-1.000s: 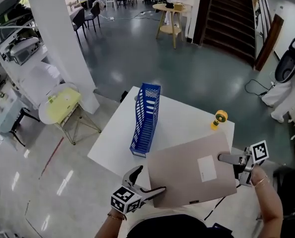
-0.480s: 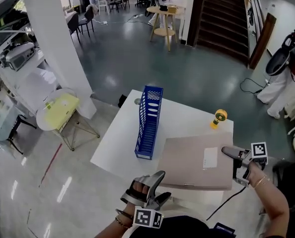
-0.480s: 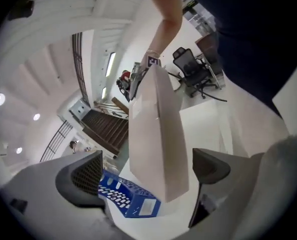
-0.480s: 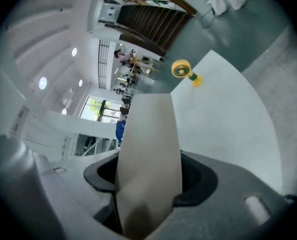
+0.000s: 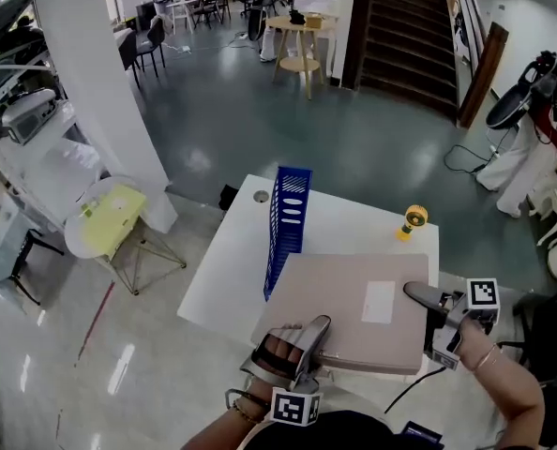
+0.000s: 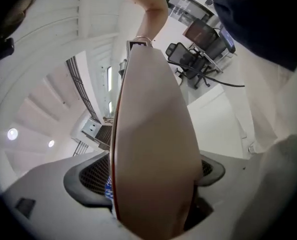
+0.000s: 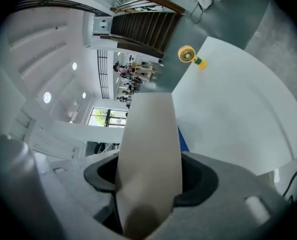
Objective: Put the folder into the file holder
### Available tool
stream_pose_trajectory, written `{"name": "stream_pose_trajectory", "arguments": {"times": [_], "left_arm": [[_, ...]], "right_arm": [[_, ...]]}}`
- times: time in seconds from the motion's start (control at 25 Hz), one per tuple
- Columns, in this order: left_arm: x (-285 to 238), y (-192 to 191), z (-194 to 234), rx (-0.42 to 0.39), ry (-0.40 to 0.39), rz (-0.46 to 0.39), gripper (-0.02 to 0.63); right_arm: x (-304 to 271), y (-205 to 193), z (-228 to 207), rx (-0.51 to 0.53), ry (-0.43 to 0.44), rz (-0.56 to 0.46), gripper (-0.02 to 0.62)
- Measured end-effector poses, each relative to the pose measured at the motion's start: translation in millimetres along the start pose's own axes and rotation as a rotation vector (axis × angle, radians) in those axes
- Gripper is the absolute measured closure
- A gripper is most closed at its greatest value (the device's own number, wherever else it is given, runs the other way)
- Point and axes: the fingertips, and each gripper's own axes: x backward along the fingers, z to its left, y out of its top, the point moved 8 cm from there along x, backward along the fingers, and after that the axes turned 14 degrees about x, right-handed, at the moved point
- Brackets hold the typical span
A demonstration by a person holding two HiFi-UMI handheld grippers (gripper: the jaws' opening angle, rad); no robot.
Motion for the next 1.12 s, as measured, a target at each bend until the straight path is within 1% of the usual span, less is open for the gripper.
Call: {"name": "stream_pose_trajectory", "arguments": {"times": [0.04, 0.16, 0.28, 0.4, 0.44, 0.52, 0.64, 0.72, 0.76, 0.8, 0.88, 1.04, 1.12], "left_arm": [[3.7, -4.6, 1.4, -0.017, -0.002, -0.012, 0.154], [14.9, -19.5, 3.3, -0.064, -0.008, -0.055, 0.222], [24.7, -36.5, 10.2, -0.073, -0.002, -0.104, 0.254], [30.2, -53.9, 29.4, -0.09, 0.022, -0.156, 0.274], [32.5, -59.8, 39.3, -0.09, 0.034, -0.168, 0.283], [38.4, -70.8, 61.1, -0.079, 0.058, -0.194, 0.333], [42.3, -79.1, 88.8, -0.088, 0.092, -0.235, 0.341], [42.9, -83.2, 102.8, -0.058, 0.102, -0.251, 0.346], [44.0, -85.8, 108.8, -0.017, 0.1, -0.257, 0.348], [45.5, -88.7, 114.1, 0.04, 0.097, -0.264, 0.351], [48.6, -95.8, 124.0, 0.199, 0.093, -0.272, 0.351], [49.7, -105.8, 144.8, 0.565, 0.121, -0.265, 0.351], [45.3, -104.3, 155.9, 0.708, 0.154, -0.282, 0.351]], "right_arm": [[-2.9, -3.2, 2.8, -0.003, -0.005, -0.008, 0.316], [-13.5, -12.6, 12.7, -0.011, -0.021, -0.025, 0.314], [-25.5, -22.9, 26.0, -0.001, -0.038, -0.033, 0.309], [-38.2, -31.3, 40.5, 0.023, -0.023, -0.049, 0.301], [-42.3, -33.9, 45.7, 0.037, -0.012, -0.048, 0.294], [-49.5, -38.9, 58.6, 0.063, 0.035, -0.05, 0.268], [-57.0, -39.8, 81.9, 0.083, 0.122, -0.093, 0.264], [-60.6, -36.7, 95.0, 0.101, 0.179, -0.109, 0.254], [-60.7, -35.5, 102.2, 0.114, 0.218, -0.114, 0.246], [-58.7, -34.0, 110.0, 0.136, 0.259, -0.123, 0.239], [-47.3, -27.8, 123.8, 0.21, 0.319, -0.168, 0.238], [-21.1, -10.8, 135.8, 0.409, 0.368, -0.268, 0.233], [-22.9, -8.7, 135.8, 0.554, 0.364, -0.289, 0.234]]}}
